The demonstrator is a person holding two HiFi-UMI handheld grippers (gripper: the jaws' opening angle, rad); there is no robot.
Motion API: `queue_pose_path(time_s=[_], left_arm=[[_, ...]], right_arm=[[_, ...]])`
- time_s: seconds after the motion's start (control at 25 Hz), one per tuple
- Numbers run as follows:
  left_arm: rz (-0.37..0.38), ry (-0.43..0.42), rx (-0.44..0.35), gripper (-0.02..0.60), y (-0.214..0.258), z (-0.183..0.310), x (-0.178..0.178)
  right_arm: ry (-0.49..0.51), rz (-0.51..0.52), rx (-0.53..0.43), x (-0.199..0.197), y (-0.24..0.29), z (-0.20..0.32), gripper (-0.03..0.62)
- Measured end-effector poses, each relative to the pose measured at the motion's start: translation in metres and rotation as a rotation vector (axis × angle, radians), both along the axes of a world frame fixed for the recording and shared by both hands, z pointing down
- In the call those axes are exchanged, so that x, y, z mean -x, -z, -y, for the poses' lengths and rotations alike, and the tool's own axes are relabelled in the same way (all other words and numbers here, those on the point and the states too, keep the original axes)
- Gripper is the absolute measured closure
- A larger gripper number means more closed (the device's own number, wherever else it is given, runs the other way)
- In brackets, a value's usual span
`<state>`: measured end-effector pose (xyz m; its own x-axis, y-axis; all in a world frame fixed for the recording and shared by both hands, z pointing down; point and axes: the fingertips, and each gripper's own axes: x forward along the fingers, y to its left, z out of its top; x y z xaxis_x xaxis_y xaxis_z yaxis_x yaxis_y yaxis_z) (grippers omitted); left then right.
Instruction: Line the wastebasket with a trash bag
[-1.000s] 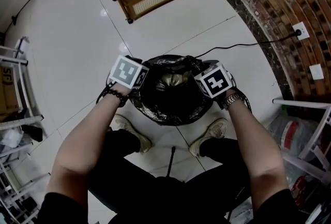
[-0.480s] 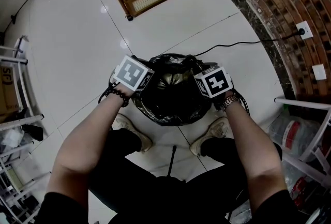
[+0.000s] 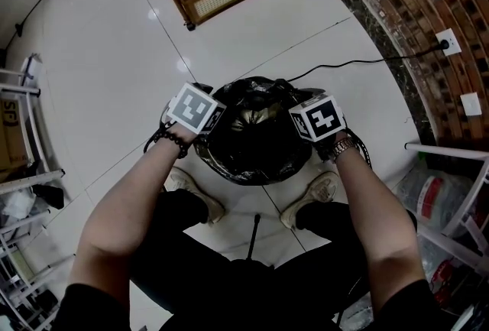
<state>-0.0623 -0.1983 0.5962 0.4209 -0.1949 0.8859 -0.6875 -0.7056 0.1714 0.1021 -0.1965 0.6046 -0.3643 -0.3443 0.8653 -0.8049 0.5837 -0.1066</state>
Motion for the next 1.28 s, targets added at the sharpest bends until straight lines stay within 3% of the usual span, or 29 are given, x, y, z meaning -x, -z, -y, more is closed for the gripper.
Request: queue_pose_path(time_s=[0.04,0.36,0.6,0.96,1.28], left_arm=[[-0.005,0.008,0.003,0.266,0.002,0.0,0.002],[-0.069,0.058,-0.048,0.218,0.038,0.0,0.009],[-0.083,0.104,-0.061,0.218,0.057,-0.006,0.025],[-0.094,0.097,-0.016,0.258,0.063,-0.037,0.034],[-0.037,0.126,0.028,0.287,0.049,-0.063,0.041]], right_arm=[[-0.004,0.012,0.001,-0.002,0.004,0.0,0.368],[-0.027,0.065,-0.053,-0.022,0.054,-0.008,0.349],[-0.053,0.064,-0.07,-0.031,0.074,-0.021,0.349],[-0.076,0.071,-0.07,-0.018,0.085,-0.056,0.35],[-0.222,0.033,-0.021,-0.021,0.072,-0.081,0.368]])
